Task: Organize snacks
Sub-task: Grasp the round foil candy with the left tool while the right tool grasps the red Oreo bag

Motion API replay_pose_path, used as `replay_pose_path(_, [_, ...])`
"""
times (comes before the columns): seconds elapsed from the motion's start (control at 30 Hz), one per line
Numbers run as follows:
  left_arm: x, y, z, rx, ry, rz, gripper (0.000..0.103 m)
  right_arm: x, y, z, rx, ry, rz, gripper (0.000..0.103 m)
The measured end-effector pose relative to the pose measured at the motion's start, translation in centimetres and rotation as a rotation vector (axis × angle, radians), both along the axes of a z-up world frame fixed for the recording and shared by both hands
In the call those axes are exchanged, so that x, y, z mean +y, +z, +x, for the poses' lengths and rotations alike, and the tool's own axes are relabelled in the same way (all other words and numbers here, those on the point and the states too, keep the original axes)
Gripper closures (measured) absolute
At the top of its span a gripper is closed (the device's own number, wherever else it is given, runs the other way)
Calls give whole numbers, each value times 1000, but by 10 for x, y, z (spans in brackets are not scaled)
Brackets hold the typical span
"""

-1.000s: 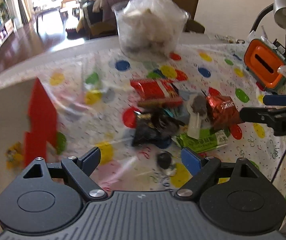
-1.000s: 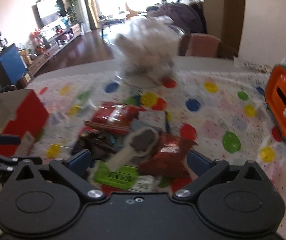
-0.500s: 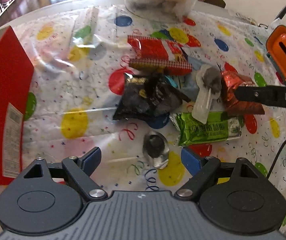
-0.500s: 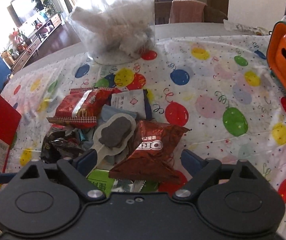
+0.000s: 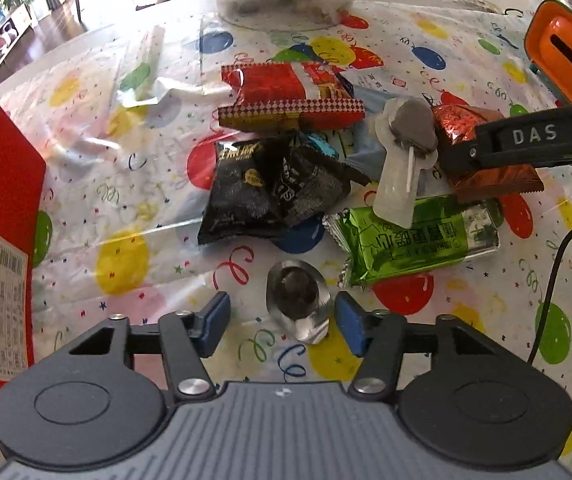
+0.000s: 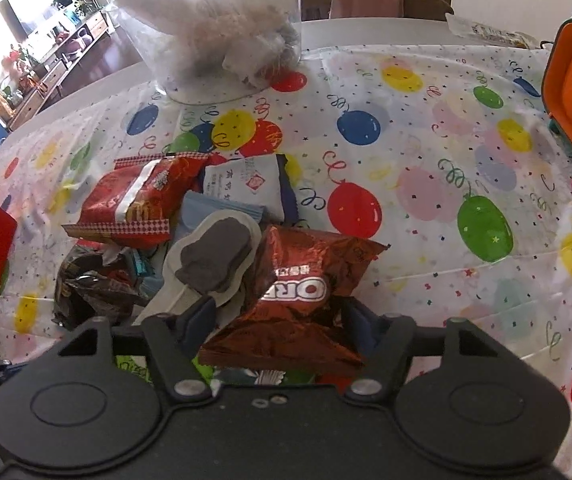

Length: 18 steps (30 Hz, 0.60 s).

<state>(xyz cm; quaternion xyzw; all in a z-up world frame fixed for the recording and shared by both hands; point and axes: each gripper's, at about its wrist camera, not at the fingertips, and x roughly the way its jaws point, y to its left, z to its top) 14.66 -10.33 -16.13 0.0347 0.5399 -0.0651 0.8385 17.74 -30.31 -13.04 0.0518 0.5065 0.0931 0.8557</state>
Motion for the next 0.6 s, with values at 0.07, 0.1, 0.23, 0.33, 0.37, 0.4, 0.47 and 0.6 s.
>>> replay_pose_path(0.07, [1,1,1,-7,3,-1,54,1,-1,0,0,-3,-5,42])
replay_pose_path(0.1, [1,1,1,-13,-1,-2,59,1,-1,0,-4,-5,-7,43])
replay_pose_path(0.23, [1,1,1,-17,-21,-8,70,0,0,-2,-17,-10,-15,51])
replay_pose_path(0.33, [8,1,3,-12,-13,-40,71,-2,1,-4,-26,-17,-14,57])
replay_pose_path(0.37, [10,1,3,-12,-8,-44,71,-3,2,-5,-25,-21,-9,57])
replay_pose_path(0.4, [12,1,3,-11,-5,-46,71,-4,2,-6,-25,-23,-4,58])
replay_pose_path(0.47, [17,2,4,-8,5,-53,71,-5,3,-9,-29,-29,-3,59])
replay_pose_path(0.6, [25,4,4,-5,23,-72,72,-8,9,-15,-41,-52,0,59])
